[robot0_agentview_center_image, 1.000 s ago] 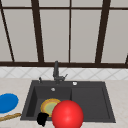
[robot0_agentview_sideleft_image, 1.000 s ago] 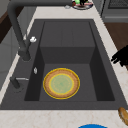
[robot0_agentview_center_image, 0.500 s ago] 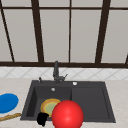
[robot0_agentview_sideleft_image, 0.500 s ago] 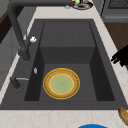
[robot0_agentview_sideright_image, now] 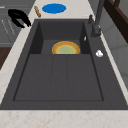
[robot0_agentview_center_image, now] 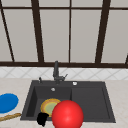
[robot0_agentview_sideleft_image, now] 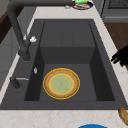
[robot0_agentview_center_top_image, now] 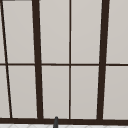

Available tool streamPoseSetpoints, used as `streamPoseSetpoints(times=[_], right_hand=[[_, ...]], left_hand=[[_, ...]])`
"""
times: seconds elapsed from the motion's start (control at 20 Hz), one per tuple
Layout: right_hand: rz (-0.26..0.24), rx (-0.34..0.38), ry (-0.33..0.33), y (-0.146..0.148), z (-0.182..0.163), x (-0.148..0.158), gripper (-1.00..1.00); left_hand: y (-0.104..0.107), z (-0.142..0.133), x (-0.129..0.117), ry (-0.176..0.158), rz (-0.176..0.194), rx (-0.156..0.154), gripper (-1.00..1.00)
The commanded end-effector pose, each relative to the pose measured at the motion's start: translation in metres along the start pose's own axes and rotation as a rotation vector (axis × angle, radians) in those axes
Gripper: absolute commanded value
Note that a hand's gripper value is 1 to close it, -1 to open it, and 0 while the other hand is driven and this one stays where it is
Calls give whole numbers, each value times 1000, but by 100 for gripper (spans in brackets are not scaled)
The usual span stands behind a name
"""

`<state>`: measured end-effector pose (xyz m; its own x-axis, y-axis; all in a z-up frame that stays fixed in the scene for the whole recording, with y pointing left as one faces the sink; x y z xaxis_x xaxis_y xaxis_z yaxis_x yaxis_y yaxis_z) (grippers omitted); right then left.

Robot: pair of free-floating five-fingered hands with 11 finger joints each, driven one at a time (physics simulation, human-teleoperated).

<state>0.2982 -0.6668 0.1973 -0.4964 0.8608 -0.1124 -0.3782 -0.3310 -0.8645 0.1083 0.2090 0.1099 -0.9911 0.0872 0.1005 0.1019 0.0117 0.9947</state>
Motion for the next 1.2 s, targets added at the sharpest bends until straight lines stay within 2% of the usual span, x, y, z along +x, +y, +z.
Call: streamPoseSetpoints(times=[0.0, 0.05, 0.1, 0.3, 0.5, 0.75, 0.95, 1.15], right_hand=[[-49, -4, 55, -5, -7, 10, 100], [-43, -18, 35, -2, 2, 12, 100], [-29, -35, 25, 2, 12, 15, -100], [-10, -16, -28, 6, 32, 27, -100], [-10, 22, -44, 15, 45, 40, -100], [-17, 81, -39, 24, 1, 45, -100], [-42, 116, -52, 37, -30, 44, -100], [-51, 115, -55, 57, -53, 43, -100]], left_hand=[[0, 0, 0, 0, 0, 0, 0], [0, 0, 0, 0, 0, 0, 0], [0, 0, 0, 0, 0, 0, 0], [0, 0, 0, 0, 0, 0, 0], [0, 0, 0, 0, 0, 0, 0], [0, 0, 0, 0, 0, 0, 0], [0, 0, 0, 0, 0, 0, 0], [0, 0, 0, 0, 0, 0, 0]])
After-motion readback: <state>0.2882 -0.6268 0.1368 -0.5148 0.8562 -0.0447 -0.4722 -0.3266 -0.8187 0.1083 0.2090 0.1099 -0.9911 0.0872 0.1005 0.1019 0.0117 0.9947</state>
